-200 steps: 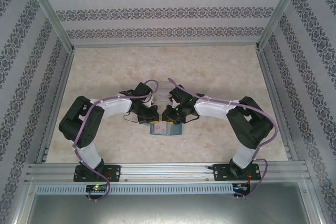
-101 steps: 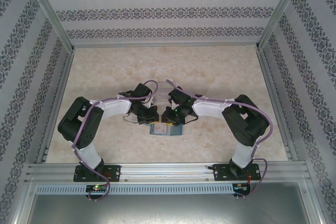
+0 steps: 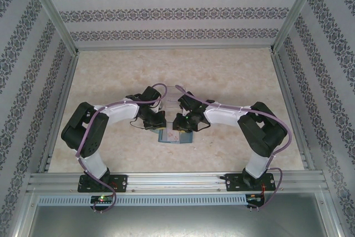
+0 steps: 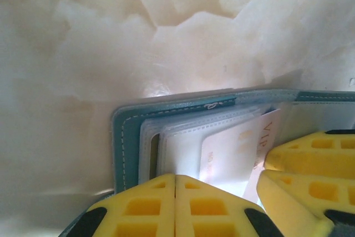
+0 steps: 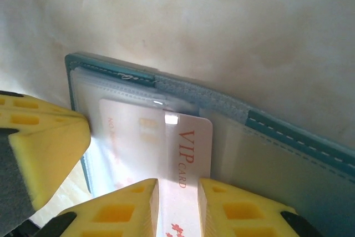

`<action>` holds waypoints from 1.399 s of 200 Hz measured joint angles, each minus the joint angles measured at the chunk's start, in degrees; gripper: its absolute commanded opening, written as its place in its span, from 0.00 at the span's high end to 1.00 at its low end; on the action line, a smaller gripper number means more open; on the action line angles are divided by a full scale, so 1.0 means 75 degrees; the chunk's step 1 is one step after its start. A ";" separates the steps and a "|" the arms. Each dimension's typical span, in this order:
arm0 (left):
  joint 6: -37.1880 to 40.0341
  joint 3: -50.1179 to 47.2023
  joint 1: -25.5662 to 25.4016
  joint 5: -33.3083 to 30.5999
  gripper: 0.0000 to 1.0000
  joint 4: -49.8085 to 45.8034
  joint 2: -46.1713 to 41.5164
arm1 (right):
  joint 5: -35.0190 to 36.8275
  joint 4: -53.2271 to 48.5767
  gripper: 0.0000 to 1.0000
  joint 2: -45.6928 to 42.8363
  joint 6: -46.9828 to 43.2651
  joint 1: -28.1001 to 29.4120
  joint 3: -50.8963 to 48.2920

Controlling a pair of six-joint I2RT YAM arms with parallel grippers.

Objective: Take the credit cards out of the card holder

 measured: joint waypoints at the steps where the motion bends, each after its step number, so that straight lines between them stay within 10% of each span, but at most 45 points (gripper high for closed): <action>1: 0.0012 0.0003 0.0000 0.0000 0.94 -0.0012 0.0000 | -0.0003 0.0000 0.72 -0.0012 0.0003 0.0000 -0.0003; 280: 0.0731 0.0586 -0.0058 0.0254 0.96 -0.0688 0.0487 | -0.1236 0.1719 0.93 -0.0032 0.0038 -0.0501 -0.1008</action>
